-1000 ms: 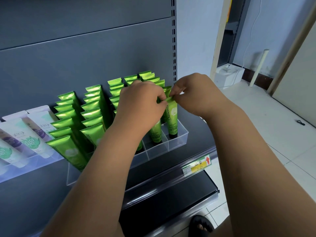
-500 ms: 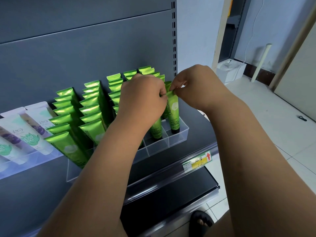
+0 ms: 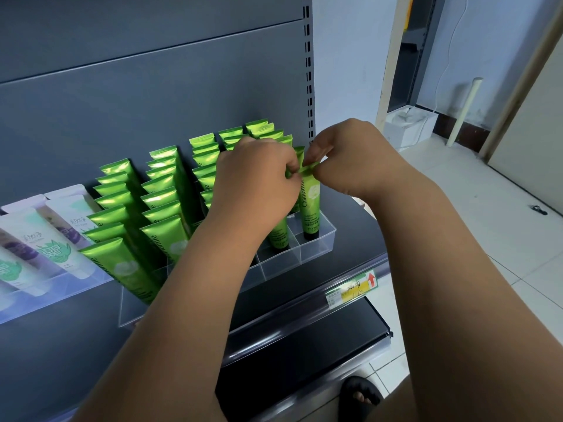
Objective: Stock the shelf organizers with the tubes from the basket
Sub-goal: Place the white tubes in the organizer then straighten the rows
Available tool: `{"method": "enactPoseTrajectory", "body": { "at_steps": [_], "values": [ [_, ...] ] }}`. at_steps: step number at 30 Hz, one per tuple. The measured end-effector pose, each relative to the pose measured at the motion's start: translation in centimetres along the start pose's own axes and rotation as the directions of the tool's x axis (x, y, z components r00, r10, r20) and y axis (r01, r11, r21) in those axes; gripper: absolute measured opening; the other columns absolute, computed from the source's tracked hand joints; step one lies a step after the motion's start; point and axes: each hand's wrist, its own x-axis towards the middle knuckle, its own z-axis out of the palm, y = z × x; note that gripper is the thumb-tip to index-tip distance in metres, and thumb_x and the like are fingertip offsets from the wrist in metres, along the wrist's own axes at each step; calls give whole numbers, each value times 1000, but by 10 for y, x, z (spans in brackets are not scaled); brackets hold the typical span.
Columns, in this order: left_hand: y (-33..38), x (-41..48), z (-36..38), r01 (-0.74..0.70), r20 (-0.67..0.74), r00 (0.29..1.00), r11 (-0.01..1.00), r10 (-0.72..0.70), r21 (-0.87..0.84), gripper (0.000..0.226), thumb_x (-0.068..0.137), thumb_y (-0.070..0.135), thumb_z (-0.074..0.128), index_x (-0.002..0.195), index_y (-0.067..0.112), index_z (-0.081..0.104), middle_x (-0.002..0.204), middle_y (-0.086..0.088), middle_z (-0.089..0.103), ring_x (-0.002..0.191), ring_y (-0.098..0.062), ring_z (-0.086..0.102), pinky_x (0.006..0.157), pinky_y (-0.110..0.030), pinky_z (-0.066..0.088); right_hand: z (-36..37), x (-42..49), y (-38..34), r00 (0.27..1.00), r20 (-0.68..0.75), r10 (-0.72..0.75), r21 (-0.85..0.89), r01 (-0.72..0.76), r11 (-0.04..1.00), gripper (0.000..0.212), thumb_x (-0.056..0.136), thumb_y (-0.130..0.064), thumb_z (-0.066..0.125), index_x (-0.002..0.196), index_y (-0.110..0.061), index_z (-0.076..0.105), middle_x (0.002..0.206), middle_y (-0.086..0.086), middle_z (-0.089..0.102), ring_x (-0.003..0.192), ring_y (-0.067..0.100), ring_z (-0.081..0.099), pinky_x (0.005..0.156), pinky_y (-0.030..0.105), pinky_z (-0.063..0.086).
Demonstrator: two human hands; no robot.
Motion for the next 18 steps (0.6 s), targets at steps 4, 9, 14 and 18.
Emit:
{"method": "enactPoseTrajectory", "body": {
  "at_steps": [4,9,14,18],
  "values": [
    [2,-1,0,4,16,1000,1000,-4,21,6,88,32,70,91,31,75,93,9,70,103,-25,56,88,-46,49,0,-1,-3,1000,2,-10,15,9,1000,36,77,-3,60,90,-28,81,93,-9,76,94,11,67,86,35,59],
    [3,-2,1,3,13,1000,1000,-3,17,10,89,28,68,94,29,76,91,8,69,99,-26,56,85,-47,50,0,-1,-5,999,14,-34,24,34,999,34,77,-3,62,91,-27,81,92,-10,76,93,10,67,85,33,58],
    [4,-3,1,2,0,1000,1000,-2,29,10,88,29,67,93,28,76,89,7,69,97,-25,57,83,-45,50,3,0,-6,998,23,-51,4,51,999,37,77,-2,61,92,-28,82,92,-11,76,93,11,66,83,30,57],
    [4,-3,2,3,-3,1000,1000,-3,28,10,89,29,66,93,27,75,90,7,69,98,-26,56,84,-46,49,3,0,-5,999,24,-48,7,48,999,35,78,-2,62,92,-28,82,92,-12,75,92,10,65,82,28,56]
  ]
}}
